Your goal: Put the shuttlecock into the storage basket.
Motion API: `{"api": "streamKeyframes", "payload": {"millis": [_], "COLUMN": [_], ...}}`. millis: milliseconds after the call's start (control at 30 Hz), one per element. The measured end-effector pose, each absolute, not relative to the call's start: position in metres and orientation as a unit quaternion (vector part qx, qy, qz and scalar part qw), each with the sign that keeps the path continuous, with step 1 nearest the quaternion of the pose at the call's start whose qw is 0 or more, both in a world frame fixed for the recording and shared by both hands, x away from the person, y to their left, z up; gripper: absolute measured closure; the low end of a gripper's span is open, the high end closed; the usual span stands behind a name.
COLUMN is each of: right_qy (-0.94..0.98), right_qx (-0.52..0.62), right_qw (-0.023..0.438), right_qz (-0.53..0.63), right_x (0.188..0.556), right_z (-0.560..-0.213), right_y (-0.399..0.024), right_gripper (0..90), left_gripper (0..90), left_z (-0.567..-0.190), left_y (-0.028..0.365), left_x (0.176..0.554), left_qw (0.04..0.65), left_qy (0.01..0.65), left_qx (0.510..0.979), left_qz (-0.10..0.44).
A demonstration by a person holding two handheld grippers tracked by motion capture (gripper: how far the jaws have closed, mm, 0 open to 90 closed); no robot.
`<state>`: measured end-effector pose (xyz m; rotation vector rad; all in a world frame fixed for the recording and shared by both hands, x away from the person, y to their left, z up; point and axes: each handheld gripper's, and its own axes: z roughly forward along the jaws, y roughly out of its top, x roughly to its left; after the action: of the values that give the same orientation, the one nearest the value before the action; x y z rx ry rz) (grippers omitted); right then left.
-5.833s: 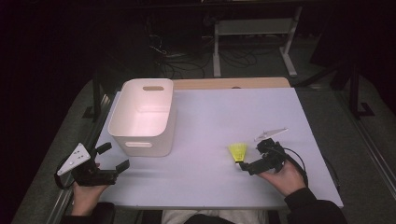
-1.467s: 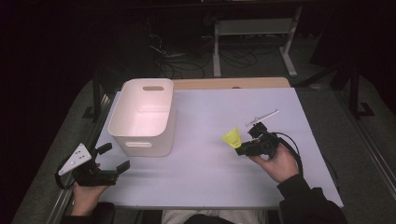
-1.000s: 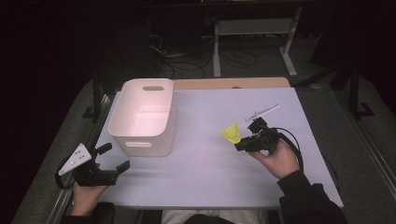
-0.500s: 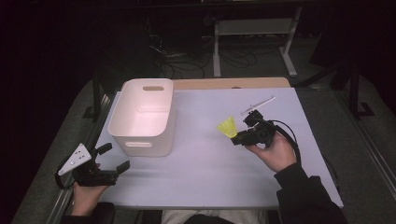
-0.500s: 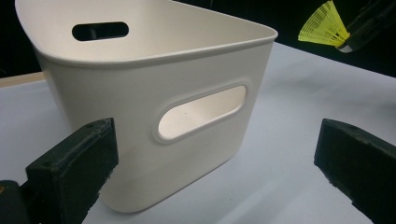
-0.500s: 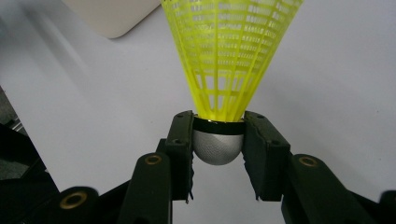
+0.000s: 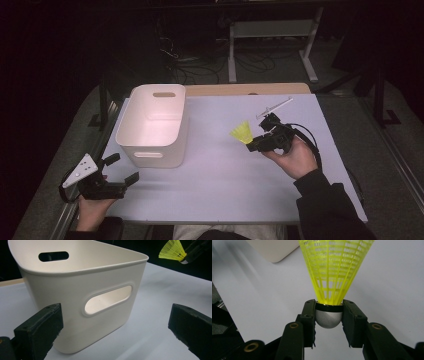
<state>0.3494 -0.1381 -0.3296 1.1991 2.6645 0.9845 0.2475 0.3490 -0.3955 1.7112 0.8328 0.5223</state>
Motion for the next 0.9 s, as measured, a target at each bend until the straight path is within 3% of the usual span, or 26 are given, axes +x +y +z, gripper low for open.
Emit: {"api": "streamKeyframes", "payload": {"millis": [900], "right_qy": [0.883], "right_qx": [0.346], "right_qw": [0.038], "right_qz": [0.315], "right_x": [0.362], "right_z": [-0.302], "right_y": [-0.115], "right_gripper": [63.3], "left_gripper": [0.0], "left_z": [-0.396], "left_y": [0.349], "left_x": [0.248], "left_qw": [0.552], "left_qy": [0.351], "left_qx": [0.724], "left_qz": [0.221]}}
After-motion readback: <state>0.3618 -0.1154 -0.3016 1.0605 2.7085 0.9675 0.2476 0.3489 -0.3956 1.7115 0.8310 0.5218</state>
